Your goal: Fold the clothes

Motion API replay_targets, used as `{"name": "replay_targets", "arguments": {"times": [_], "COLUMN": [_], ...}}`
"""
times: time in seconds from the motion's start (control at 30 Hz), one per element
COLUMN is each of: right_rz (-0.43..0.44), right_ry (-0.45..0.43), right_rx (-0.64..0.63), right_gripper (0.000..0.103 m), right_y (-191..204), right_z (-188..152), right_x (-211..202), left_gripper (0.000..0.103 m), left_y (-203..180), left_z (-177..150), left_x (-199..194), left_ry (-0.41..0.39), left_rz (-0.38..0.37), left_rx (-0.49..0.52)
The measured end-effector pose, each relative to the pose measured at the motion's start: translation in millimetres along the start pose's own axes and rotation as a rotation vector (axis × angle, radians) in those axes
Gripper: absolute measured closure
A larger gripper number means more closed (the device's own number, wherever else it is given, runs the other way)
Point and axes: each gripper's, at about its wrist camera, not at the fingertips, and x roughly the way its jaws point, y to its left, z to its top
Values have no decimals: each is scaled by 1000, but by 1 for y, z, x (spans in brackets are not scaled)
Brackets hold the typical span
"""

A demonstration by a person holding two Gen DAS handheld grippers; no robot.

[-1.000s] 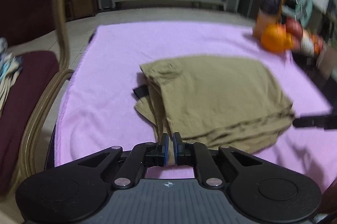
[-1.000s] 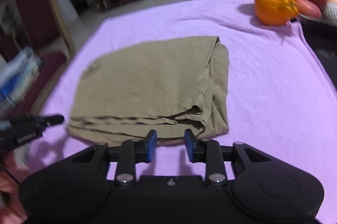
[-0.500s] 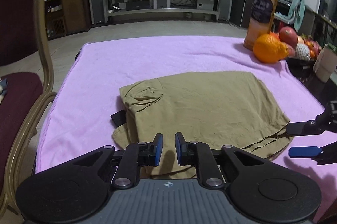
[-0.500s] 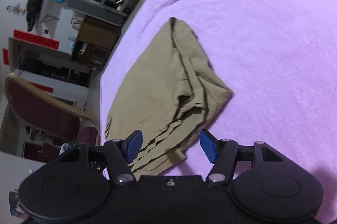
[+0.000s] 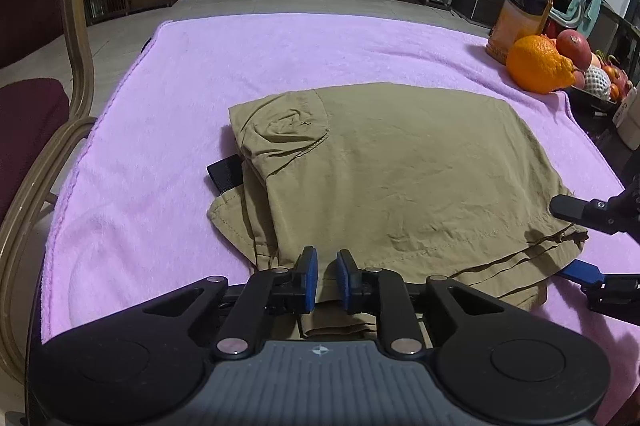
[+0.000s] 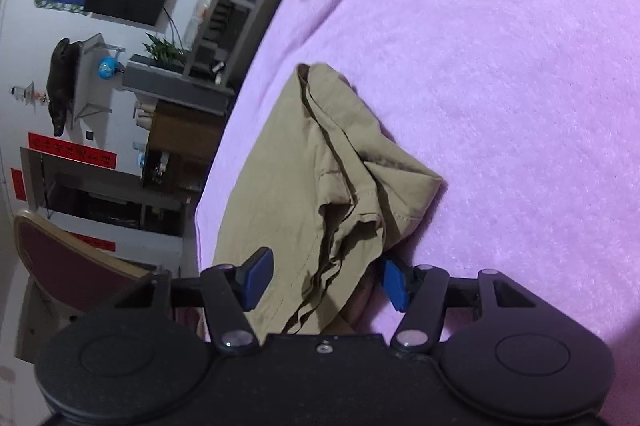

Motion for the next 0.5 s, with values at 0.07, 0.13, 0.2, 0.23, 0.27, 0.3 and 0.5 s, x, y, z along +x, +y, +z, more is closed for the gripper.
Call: {"name": "replay_targets", "arguments": {"times": [0.07, 0.13, 0.2, 0.23, 0.27, 0.3, 0.5], "right_rz": [-8, -9, -29, -40, -46, -50, -94], "right_ry": [-57, -101, -131, -139, -146, -154, -142], "right_rx": [11, 33, 31, 32, 35, 43, 114], "right_gripper": [48, 49, 51, 51, 51, 51, 83], "right_y": [0, -2, 0, 0, 0, -1, -1], "right_z": [-4, -6, -5, -3, -1, 2, 18], "right_x": [1, 3, 6, 7, 9, 10, 22], "left_gripper": [84, 84, 84, 84, 84, 84, 84], "left_y": [0, 2, 2, 3, 4, 4, 6], "left_z": [0, 0, 0, 0, 1, 1, 2], "left_x": [-1, -1, -1, -1, -1, -1, -1], "left_ry": [1, 3, 6, 8, 10, 12, 22], "left_rz": [-6, -10, -14, -17, -19, -22, -25], "left_rx": [-8, -14, -18, -20, -22, -24, -31]}}
